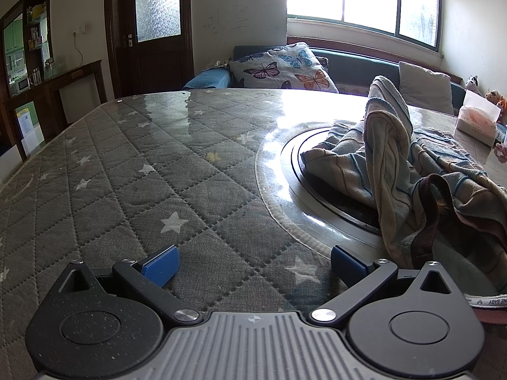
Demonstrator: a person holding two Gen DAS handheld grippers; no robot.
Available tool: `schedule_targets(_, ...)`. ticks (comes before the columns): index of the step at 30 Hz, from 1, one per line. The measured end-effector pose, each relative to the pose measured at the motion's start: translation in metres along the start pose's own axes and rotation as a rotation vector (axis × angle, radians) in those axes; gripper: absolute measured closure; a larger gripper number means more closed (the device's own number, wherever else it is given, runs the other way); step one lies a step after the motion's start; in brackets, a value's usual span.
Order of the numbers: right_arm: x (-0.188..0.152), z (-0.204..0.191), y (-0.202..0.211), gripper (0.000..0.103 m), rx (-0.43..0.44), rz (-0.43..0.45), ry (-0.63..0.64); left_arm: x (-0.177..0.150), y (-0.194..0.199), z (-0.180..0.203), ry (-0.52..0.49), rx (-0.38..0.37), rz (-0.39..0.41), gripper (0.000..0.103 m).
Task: Fold clothes
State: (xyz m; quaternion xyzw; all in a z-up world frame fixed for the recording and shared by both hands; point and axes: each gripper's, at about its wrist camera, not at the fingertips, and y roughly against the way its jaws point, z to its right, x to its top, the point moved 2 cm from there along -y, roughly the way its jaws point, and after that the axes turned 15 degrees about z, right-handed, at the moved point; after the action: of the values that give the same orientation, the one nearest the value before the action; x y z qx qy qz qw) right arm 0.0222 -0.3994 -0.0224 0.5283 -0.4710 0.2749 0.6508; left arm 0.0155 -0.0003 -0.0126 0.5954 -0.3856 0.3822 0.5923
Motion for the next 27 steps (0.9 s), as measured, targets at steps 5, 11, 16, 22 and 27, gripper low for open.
schedule_targets(5,-0.004,-0.002,0.002,0.0,-0.008,-0.001,0.001,-0.001,0.002,0.007,-0.005,0.014,-0.004,0.0)
schedule_targets(11,-0.011,-0.014,0.031,0.0,0.017,0.005,0.013,-0.007,0.018,0.015,0.003,0.025,-0.013,0.0)
schedule_targets(16,-0.019,-0.027,0.043,0.0,0.053,0.018,0.036,-0.01,0.029,0.028,-0.019,0.04,-0.02,0.0)
schedule_targets(22,-0.026,-0.034,0.069,0.0,0.126,0.056,0.061,-0.01,0.045,0.038,-0.02,0.03,-0.01,0.0)
schedule_targets(27,-0.027,-0.037,0.089,0.0,0.185,0.081,0.084,-0.011,0.057,0.046,-0.032,0.014,-0.003,0.0)
